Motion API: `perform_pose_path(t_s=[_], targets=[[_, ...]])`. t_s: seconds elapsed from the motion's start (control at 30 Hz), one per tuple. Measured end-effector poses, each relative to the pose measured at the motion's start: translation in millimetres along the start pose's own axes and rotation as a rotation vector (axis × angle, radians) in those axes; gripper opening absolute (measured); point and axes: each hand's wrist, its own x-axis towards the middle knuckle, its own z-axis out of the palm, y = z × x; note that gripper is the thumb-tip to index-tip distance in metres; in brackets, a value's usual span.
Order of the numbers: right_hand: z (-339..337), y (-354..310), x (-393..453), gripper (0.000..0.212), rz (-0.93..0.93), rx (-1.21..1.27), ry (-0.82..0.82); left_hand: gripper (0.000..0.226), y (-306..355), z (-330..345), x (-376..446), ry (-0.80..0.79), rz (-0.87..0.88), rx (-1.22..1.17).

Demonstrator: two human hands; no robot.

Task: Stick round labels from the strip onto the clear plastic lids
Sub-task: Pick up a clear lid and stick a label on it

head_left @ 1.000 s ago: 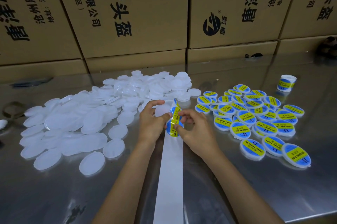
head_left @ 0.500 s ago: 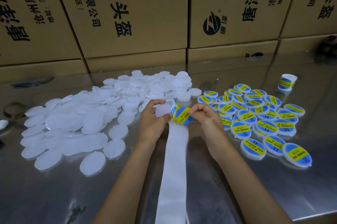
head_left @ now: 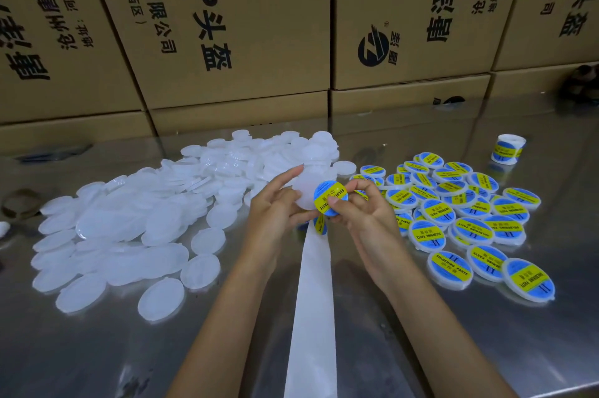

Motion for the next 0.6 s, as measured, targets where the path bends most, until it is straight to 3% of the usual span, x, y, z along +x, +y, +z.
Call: perform_pose_path(t_s=[0.2, 0.6], targets=[[3, -1, 1, 0.028, -0.142, -0.126, 0.115, 0.043, 1, 13, -5, -0.125, -0.079, -0.076], [2, 7, 4, 0.033, -0.237, -0.222, 0.184, 0.042, 0, 19, -9, -0.156, -0.064, -0.063]])
